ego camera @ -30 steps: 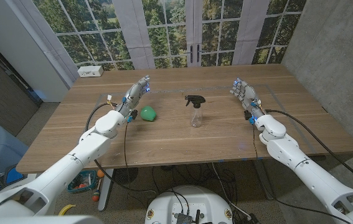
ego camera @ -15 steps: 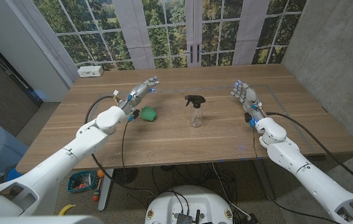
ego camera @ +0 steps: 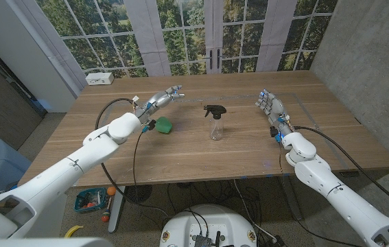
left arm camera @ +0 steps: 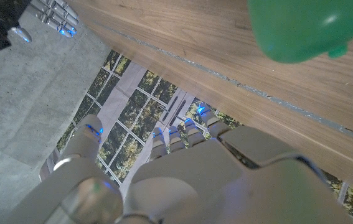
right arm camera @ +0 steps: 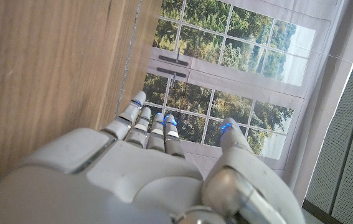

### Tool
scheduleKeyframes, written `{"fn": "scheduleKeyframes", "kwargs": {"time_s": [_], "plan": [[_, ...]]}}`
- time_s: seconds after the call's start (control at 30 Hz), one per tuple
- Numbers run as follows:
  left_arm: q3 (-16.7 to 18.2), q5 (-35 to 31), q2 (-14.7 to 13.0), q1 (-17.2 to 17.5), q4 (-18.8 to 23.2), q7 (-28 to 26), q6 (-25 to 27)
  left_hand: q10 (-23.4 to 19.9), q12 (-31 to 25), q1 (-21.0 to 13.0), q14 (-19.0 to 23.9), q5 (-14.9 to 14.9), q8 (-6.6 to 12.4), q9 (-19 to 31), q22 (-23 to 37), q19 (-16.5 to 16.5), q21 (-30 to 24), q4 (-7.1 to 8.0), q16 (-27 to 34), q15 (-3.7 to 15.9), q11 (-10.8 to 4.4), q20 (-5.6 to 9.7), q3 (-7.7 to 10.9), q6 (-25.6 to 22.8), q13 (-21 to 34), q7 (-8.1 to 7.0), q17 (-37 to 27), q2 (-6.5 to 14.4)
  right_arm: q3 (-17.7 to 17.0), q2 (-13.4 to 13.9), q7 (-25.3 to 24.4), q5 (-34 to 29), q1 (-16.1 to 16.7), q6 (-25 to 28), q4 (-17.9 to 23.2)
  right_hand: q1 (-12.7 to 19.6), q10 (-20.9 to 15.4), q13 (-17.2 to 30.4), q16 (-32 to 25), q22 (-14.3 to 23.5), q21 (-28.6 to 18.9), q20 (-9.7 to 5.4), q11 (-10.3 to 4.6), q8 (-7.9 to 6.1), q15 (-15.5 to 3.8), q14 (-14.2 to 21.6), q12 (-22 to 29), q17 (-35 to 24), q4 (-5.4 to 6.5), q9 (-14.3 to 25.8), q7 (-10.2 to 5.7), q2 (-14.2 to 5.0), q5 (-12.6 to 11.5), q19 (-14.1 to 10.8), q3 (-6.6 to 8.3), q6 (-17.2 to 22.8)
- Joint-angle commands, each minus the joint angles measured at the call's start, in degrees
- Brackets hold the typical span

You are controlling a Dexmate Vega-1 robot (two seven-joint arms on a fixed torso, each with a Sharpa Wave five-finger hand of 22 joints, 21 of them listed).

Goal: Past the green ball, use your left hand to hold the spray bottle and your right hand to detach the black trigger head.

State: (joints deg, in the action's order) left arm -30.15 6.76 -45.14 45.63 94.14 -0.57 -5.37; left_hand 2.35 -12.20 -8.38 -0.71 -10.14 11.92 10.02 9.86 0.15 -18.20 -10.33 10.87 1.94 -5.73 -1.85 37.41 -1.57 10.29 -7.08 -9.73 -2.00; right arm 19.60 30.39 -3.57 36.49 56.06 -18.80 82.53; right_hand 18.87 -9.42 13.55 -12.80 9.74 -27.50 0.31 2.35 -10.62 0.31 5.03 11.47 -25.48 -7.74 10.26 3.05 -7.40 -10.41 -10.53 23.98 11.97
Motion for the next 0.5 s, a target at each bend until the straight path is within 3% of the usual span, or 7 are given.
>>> {"fn": "scheduleKeyframes", "kwargs": {"time_s": [0.03,0.5], "plan": [[-2.7,-6.8,-2.3,-2.5,1.7,4.0,0.7,-0.2,0.3,-0.9,0.4,0.2,0.34,0.1,0.2,0.6,0.2,-0.46,-0.2,2.27,0.02,-0.11,0.11,-0.7,0.1,-0.41,-0.2,-0.2,-0.3,0.0,-1.3,-0.4,1.3,-0.2,1.4,0.0,-0.7,0.2,-0.5,0.2,0.1,0.16,0.17,-0.60,0.08,0.7,0.4,-0.1,-0.28,0.3,0.18,-0.57,-0.3,-0.8,0.08,0.7],[-4.5,-12.7,-4.2,-4.9,2.3,9.0,0.1,-0.4,0.4,-2.2,0.7,0.3,0.37,0.2,0.2,1.7,0.4,-0.56,-0.2,2.38,-0.37,0.41,0.03,-1.1,0.2,-0.95,-0.2,-1.2,-0.2,-0.3,-3.2,-1.3,2.5,-0.5,2.7,-0.1,-0.9,0.1,-0.7,0.2,0.4,0.24,0.29,-0.61,0.18,0.9,0.5,-0.1,-0.29,0.3,0.23,-0.57,-0.3,-1.0,0.00,0.8]]}}
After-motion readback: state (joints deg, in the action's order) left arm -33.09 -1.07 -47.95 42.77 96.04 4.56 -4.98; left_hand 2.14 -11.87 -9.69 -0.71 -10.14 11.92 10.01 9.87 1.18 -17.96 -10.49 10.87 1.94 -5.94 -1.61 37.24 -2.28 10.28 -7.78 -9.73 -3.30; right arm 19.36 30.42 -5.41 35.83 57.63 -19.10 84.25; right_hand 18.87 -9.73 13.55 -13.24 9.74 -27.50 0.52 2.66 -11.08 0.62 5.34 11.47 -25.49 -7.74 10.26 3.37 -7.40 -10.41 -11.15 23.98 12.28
